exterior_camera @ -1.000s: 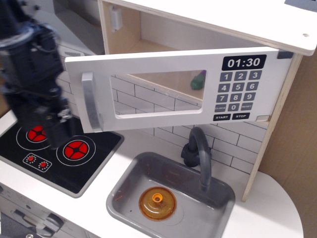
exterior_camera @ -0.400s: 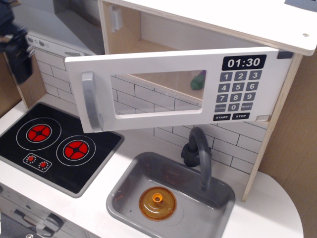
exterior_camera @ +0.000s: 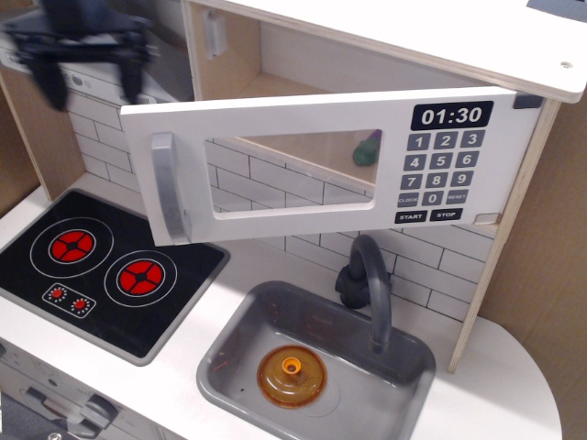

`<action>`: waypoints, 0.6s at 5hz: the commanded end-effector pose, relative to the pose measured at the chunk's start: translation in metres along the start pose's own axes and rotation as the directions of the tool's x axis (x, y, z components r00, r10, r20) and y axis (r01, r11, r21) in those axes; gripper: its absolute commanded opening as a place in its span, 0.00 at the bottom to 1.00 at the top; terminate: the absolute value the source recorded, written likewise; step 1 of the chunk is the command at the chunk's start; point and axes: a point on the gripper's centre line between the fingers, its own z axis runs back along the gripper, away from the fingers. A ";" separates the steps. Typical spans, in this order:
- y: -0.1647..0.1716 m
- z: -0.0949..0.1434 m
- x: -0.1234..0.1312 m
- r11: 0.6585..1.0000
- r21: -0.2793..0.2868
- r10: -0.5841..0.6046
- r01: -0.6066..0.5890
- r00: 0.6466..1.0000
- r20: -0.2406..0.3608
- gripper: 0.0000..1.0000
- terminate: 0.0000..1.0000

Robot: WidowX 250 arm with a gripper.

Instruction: Open microwave

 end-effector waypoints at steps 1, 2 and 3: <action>-0.066 -0.001 -0.055 0.955 -0.036 -0.291 0.294 0.955 0.061 1.00 0.00; -0.095 -0.008 -0.085 0.936 -0.029 -0.352 0.351 0.935 -0.037 1.00 0.00; -0.106 -0.009 -0.114 0.910 -0.049 -0.414 0.411 0.909 -0.055 1.00 0.00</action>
